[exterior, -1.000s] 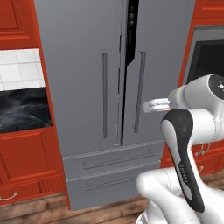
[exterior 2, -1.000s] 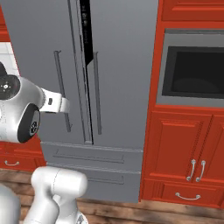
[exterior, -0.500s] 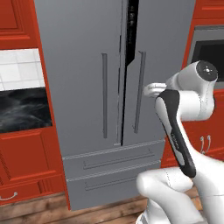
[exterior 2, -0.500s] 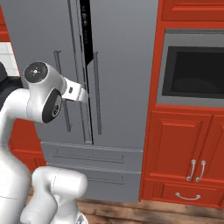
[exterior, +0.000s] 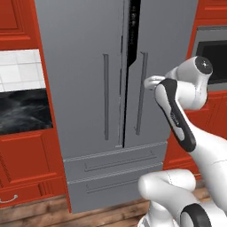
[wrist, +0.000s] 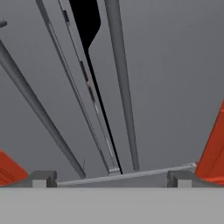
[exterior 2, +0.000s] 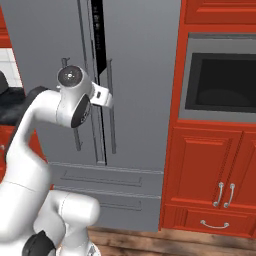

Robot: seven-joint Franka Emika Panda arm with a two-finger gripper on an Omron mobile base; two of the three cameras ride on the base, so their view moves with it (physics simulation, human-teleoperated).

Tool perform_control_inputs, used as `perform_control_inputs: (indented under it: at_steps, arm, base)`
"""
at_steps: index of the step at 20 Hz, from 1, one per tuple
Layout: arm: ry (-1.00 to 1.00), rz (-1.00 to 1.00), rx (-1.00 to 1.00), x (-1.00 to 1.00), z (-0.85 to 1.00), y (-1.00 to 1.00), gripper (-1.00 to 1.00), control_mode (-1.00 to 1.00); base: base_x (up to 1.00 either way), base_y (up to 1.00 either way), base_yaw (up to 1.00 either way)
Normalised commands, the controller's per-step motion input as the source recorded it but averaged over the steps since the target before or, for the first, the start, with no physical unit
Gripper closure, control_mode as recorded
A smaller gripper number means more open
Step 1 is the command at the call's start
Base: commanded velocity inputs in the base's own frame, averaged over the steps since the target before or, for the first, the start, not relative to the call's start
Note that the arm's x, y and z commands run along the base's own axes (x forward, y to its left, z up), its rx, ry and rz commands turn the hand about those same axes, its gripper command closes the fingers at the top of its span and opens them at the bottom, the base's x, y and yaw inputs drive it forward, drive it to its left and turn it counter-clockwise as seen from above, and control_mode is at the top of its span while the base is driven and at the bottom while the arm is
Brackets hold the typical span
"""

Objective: Move the hot dog bun to the plate on the dining table and place the condiment next to that plate. Then navigate to the fridge and take the sausage and place it on the plate as well.

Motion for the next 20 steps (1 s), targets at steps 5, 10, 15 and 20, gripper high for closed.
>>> perform_control_inputs:
  at_steps: [5,10,15,20]
  arm:
    - [-0.03,0.02,-0.03,0.48,-0.05,0.02,-1.00,-1.00]
    - [-0.12,0.00,-0.12,0.47,-0.14,0.02,-1.00,-1.00]
    - [-0.05,0.00,-0.08,0.48,-0.08,0.00,-1.00,-1.00]
    - [0.05,-0.04,-0.01,0.51,0.00,0.00,-1.00,-1.00]
  base:
    - [0.00,0.00,0.00]
    - [0.00,0.00,0.00]
    - [0.00,0.00,0.00]
    - [0.00,0.00,0.00]
